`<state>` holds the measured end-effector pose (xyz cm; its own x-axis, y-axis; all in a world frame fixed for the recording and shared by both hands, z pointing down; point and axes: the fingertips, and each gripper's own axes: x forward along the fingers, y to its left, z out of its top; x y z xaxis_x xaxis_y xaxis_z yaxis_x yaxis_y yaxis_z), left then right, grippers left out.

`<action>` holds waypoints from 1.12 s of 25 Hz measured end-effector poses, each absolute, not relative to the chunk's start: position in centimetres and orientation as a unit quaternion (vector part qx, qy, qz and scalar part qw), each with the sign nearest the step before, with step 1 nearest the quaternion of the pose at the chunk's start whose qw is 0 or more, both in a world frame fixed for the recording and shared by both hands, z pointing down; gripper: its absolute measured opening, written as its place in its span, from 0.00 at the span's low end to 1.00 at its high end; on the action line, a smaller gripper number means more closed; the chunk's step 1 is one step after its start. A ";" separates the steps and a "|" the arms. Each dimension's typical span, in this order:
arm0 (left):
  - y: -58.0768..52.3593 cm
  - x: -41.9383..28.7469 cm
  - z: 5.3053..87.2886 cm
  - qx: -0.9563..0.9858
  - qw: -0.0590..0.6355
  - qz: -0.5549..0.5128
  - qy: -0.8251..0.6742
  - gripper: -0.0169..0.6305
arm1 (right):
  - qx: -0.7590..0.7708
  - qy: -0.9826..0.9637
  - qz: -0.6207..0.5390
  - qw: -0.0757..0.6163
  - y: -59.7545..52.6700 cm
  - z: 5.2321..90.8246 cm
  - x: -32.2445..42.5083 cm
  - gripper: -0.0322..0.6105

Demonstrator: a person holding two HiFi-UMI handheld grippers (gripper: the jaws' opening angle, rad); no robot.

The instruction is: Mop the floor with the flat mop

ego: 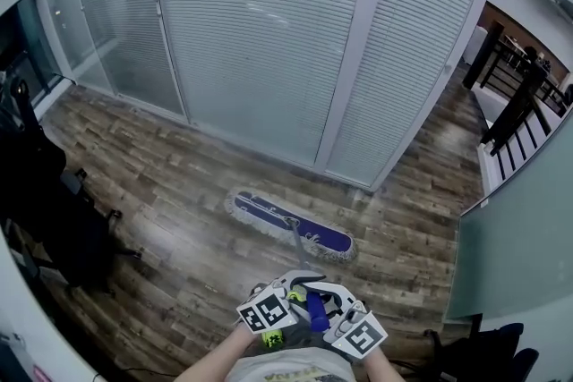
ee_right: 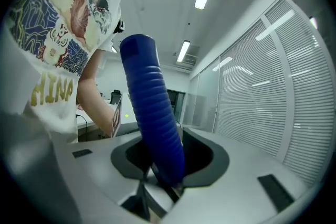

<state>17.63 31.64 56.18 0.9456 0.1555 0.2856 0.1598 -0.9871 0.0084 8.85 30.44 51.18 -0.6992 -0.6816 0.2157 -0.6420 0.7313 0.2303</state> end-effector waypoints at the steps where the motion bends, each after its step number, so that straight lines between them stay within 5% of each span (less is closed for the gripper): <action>1: 31.5 17.7 56.3 -0.986 0.012 -0.145 -0.079 0.28 | 0.355 -0.920 -0.071 0.149 30.3 51.3 9.0 0.26; 3: 31.1 17.9 56.6 -0.986 0.016 -0.146 -0.077 0.27 | 0.349 -0.924 -0.066 0.140 29.9 51.4 9.2 0.26; 7: 30.0 17.4 56.9 -0.986 0.029 -0.143 -0.077 0.26 | 0.354 -0.933 -0.065 -0.009 28.1 47.9 8.0 0.28; 9: 28.8 17.5 56.6 -0.987 0.034 -0.141 -0.075 0.25 | 0.339 -0.937 -0.072 0.028 27.2 48.8 8.2 0.29; 15: 25.9 18.5 56.9 -0.986 0.031 -0.141 -0.078 0.25 | 0.342 -0.937 -0.060 -0.039 24.0 47.5 8.9 0.30; 20: 21.8 20.6 58.9 -0.987 0.021 -0.144 -0.073 0.26 | 0.298 -0.944 -0.053 0.131 21.2 53.9 11.8 0.31; 24: 17.4 22.7 60.3 -0.986 0.024 -0.148 -0.079 0.27 | 0.302 -0.945 -0.054 0.114 16.8 54.9 13.9 0.32; 28: 11.1 26.0 61.0 -0.985 0.019 -0.155 -0.076 0.27 | 0.321 -0.945 -0.059 0.022 10.0 53.1 16.9 0.32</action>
